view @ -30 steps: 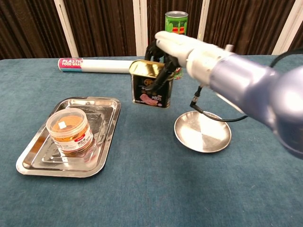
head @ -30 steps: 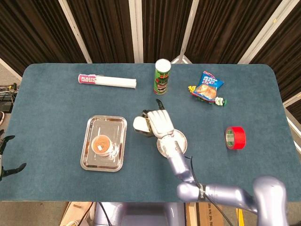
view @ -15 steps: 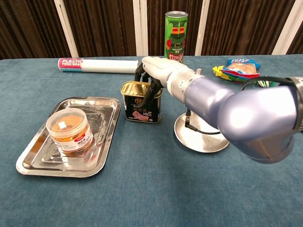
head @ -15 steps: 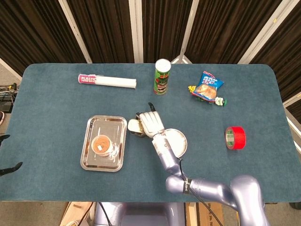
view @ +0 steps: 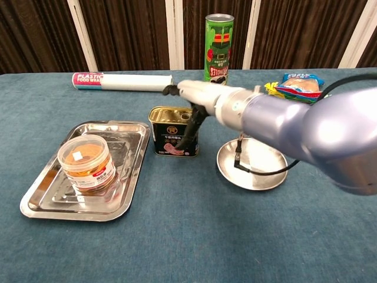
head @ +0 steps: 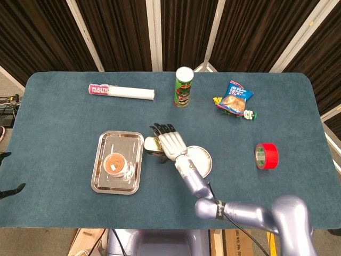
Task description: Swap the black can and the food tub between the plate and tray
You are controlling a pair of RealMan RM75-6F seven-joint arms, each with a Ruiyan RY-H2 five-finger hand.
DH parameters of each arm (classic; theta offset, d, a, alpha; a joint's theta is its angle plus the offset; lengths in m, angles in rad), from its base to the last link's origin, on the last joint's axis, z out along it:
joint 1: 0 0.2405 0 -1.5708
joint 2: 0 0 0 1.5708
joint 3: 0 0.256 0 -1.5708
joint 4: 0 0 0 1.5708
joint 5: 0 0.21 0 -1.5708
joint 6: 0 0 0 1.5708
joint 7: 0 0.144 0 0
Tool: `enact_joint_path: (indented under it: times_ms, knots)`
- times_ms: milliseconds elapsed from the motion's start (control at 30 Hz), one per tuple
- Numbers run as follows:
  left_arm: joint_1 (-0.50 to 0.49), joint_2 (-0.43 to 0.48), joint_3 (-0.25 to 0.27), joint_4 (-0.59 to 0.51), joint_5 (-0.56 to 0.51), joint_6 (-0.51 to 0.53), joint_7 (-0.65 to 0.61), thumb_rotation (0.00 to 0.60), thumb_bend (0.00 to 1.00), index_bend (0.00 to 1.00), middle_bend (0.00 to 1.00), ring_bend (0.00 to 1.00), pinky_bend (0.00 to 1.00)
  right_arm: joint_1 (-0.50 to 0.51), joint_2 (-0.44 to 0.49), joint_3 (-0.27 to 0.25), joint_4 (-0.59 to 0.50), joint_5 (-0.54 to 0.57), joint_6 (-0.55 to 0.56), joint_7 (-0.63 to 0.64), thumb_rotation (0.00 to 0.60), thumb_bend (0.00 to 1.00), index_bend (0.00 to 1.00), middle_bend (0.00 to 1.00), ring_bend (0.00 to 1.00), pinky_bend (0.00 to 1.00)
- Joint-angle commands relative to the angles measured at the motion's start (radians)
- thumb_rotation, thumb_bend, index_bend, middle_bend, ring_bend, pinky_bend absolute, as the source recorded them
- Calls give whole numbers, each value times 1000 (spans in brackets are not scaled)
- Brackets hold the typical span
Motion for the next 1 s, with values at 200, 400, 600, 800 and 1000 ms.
enact_joint_path:
  times_ms: [200,400,600,800,1000]
  knots:
    - [-13,-2,25,15,82,-21,-44,600,84,203,0,0,53,-340,409,-127,-462,-222,360,98,600,0,0,0,0,0]
    - [-64,-14,48,48,189,-95,-151,600,81,190,0,0,54,-610,595,-360,-492,-529,505,402,600,0,0,0,0,0]
    - [-220,-46,-5,26,190,-277,-124,600,56,164,0,0,52,-757,625,-482,-413,-668,609,530,600,0,0,0,0,0]
    - [-341,-71,-46,-45,71,-433,-30,600,8,127,0,0,40,-782,639,-466,-406,-671,606,540,600,0,0,0,0,0]
    - [-404,-117,-44,-65,-19,-502,45,600,0,120,0,0,40,-792,635,-445,-398,-662,591,535,600,0,0,0,0,0]
